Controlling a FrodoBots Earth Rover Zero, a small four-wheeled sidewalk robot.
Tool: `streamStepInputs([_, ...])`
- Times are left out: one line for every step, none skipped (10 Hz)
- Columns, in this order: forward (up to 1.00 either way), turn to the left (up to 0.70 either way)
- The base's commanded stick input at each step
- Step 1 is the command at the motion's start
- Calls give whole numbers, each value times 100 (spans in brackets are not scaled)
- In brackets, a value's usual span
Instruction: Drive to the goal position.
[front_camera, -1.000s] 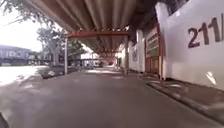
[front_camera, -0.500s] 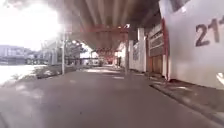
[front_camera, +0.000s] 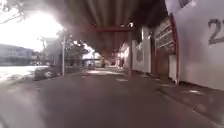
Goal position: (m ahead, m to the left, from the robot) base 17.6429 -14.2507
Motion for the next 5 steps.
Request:
streamStepInputs([70,0])
streamStepInputs([70,0])
streamStepInputs([70,0])
streamStepInputs([70,0])
streamStepInputs([70,0])
